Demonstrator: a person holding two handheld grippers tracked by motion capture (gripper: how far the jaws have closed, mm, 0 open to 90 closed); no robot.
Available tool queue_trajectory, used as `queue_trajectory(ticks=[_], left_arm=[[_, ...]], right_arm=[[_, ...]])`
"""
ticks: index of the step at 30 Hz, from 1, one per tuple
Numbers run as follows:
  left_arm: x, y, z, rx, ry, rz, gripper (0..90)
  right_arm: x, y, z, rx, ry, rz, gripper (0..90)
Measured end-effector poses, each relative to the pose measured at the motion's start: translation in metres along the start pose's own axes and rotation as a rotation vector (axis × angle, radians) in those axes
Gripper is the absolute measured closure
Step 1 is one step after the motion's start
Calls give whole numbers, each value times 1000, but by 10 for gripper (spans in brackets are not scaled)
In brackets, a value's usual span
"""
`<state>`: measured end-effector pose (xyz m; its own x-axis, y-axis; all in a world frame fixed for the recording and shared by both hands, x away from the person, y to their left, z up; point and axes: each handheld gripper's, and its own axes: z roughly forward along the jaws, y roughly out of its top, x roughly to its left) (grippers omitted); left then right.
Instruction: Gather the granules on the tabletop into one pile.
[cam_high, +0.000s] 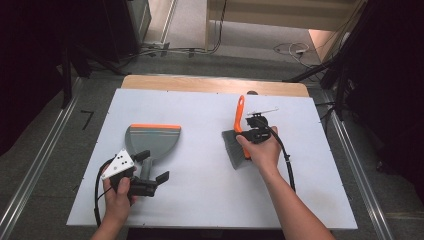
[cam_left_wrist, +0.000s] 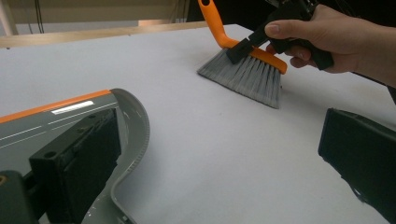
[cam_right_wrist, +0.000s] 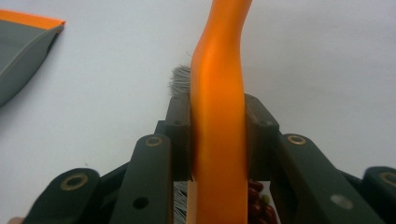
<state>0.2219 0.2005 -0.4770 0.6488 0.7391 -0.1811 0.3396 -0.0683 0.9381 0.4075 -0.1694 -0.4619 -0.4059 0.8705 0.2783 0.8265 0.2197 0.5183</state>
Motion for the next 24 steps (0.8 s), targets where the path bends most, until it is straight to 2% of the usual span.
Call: queue_trajectory(ticks=[4,8,11,13,14,18,22,24], left_arm=[[1,0,0,-2,-1,-3,0],[1,0,-1,0,1,-2,0],[2,0,-1,0,1,-3,0],[2,0,0,-3,0,-2,0],[2,0,0,-3,-1,-3,0],[1,0,0,-3,-2,-3,0],[1,0,0,-2,-2,-5,0],[1,0,1,-2,-2,-4,0]], right_arm=[[-6,-1,-3,4,0,0,668],[-7,-1,-5,-3,-19,-27,668],[-6,-1,-7,-17,13,-57,669],[-6,-1,-10,-26,55,-55,673],[-5,-1,-11,-32,61,-66,674],[-2,0,-24,-74,112,-108,675],[-5,3,-42,-114,106,-118,675],[-8,4,-52,-127,70,-134,676]])
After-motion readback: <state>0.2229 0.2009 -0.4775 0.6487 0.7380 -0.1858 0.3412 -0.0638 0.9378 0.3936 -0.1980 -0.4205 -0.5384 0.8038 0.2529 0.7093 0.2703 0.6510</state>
